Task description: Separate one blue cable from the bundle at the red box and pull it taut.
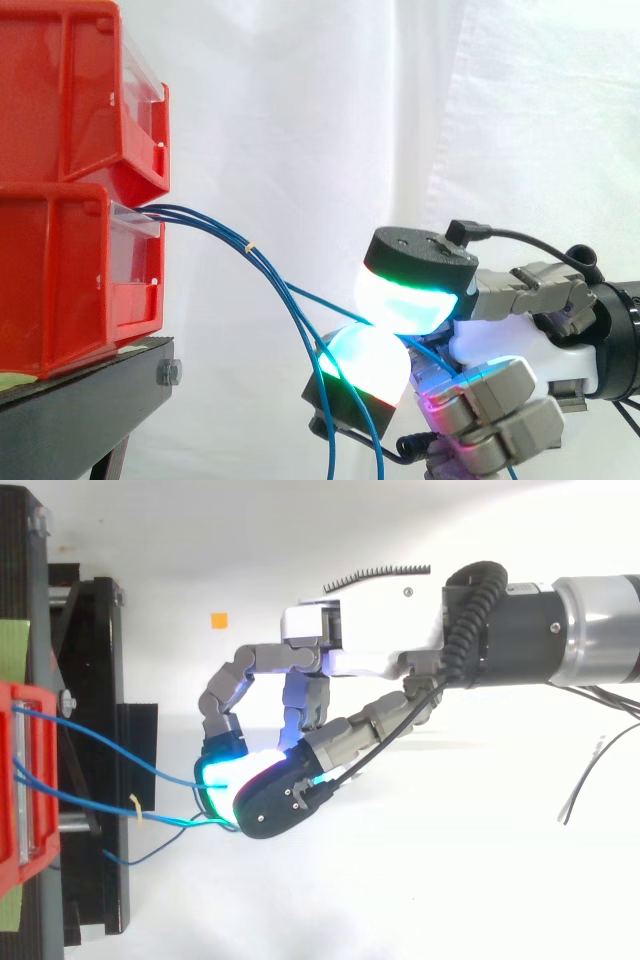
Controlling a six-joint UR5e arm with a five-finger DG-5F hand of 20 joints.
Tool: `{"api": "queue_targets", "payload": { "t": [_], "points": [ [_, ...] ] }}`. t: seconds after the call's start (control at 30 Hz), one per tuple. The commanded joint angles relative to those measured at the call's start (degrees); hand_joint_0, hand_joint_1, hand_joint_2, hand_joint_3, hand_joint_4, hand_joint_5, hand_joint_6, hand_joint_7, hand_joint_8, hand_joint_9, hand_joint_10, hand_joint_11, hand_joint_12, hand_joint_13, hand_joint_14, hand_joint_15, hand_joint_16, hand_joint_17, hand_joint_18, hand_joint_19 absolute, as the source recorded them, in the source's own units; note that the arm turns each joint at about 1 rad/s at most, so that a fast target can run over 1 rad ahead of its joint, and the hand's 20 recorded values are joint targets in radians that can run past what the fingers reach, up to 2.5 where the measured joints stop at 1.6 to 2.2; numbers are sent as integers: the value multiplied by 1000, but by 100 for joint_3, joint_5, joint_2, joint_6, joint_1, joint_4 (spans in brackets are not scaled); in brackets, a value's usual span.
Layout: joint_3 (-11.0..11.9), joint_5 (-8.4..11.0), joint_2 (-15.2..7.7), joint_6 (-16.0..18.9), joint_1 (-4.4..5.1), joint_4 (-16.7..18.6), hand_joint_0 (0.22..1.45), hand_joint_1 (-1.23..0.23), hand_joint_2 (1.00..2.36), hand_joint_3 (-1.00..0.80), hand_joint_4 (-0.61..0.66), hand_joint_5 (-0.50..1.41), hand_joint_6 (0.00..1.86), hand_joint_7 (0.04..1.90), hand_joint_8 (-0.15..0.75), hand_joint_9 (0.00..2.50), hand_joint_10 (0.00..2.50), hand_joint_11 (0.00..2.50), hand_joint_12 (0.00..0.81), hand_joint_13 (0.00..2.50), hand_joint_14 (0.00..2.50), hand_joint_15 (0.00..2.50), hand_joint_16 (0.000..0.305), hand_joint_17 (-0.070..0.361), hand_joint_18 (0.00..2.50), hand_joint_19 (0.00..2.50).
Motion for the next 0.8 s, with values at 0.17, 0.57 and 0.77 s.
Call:
{"api": "queue_targets", "payload": {
  "t": [0.17, 0.57, 0.77],
  "points": [
    [-21, -52, 9, 96, 6, 67, 667, -759, 1015, -141, 44, -155, 918, 1034, 377, 1376, 307, 1598, 385, 1445, 526, 1622, 55, 123, 1175, 829],
    [-29, -307, 422, -36, -134, -627, 678, -761, 1015, -149, 45, -156, 916, 1039, 361, 1348, 574, 1570, 397, 1378, 871, 1565, 56, 126, 1211, 863],
    [-29, -272, 729, -80, -187, -1058, 679, -757, 1015, -160, 47, -157, 917, 1042, 358, 1338, 597, 1557, 395, 1370, 894, 1552, 56, 126, 1207, 863]
  ]
}}
